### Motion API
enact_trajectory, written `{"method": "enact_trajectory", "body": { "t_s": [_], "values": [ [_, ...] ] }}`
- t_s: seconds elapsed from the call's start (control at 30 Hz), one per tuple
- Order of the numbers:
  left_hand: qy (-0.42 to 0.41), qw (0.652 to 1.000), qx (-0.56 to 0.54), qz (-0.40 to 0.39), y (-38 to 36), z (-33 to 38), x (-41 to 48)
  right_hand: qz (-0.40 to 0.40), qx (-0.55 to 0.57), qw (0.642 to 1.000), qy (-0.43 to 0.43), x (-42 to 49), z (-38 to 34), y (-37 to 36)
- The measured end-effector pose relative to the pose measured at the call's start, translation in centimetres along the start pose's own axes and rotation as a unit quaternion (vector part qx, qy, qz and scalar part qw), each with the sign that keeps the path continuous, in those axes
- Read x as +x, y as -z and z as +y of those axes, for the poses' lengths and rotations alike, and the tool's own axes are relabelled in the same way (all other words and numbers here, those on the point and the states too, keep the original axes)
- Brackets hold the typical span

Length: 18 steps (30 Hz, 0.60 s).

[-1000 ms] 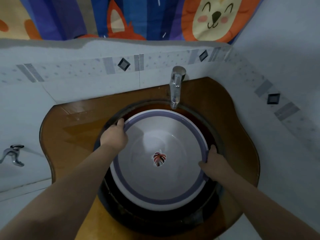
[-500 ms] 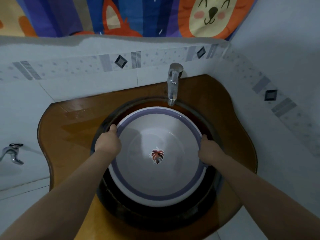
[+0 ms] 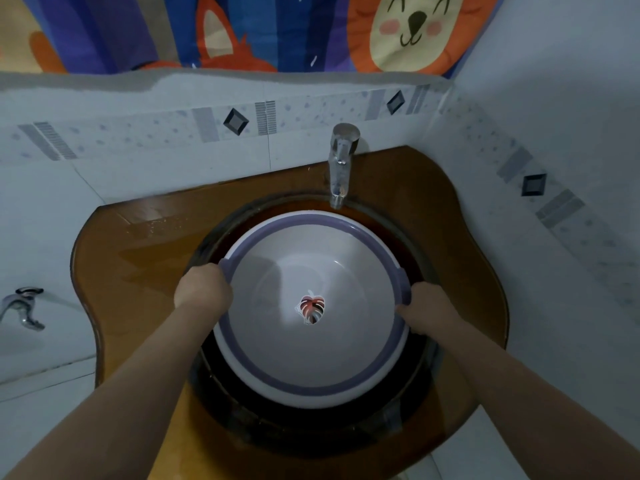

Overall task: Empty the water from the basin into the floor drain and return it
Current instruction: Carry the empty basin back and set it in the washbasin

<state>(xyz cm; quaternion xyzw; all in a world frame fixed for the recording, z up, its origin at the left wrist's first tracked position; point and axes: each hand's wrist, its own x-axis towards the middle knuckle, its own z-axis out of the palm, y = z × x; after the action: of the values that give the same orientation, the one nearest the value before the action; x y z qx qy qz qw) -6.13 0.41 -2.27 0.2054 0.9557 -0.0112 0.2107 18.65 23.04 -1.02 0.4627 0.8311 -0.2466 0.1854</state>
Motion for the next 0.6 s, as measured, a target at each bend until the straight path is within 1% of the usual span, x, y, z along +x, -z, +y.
{"method": "enact_trajectory", "body": {
  "t_s": [0.17, 0.3, 0.37, 0.47, 0.53, 0.6],
  "values": [
    [0.003, 0.999, 0.001, -0.032, -1.1, -0.3, -1.4, 0.043, -0.046, 0.998, 0.005, 1.6, -0.7, 1.3],
    [0.003, 0.999, -0.003, -0.047, -0.7, -0.8, -1.8, 0.036, -0.048, 0.998, 0.022, 2.2, -1.0, 1.8],
    [0.013, 0.999, -0.019, -0.034, -0.7, -1.0, -1.7, 0.047, -0.037, 0.998, 0.024, 2.0, -0.8, 1.7],
    [0.012, 0.999, -0.047, 0.019, -1.0, -0.9, -1.8, 0.068, -0.01, 0.997, 0.023, 1.4, -0.4, 1.1],
    [-0.003, 0.999, -0.028, 0.029, -1.1, -0.6, -1.9, 0.057, -0.002, 0.998, 0.035, 1.2, -0.3, 0.7],
    [0.0, 1.0, -0.011, 0.024, -1.0, -0.4, -1.8, 0.043, -0.013, 0.998, 0.046, 1.3, -0.3, 0.4]
  ]
}}
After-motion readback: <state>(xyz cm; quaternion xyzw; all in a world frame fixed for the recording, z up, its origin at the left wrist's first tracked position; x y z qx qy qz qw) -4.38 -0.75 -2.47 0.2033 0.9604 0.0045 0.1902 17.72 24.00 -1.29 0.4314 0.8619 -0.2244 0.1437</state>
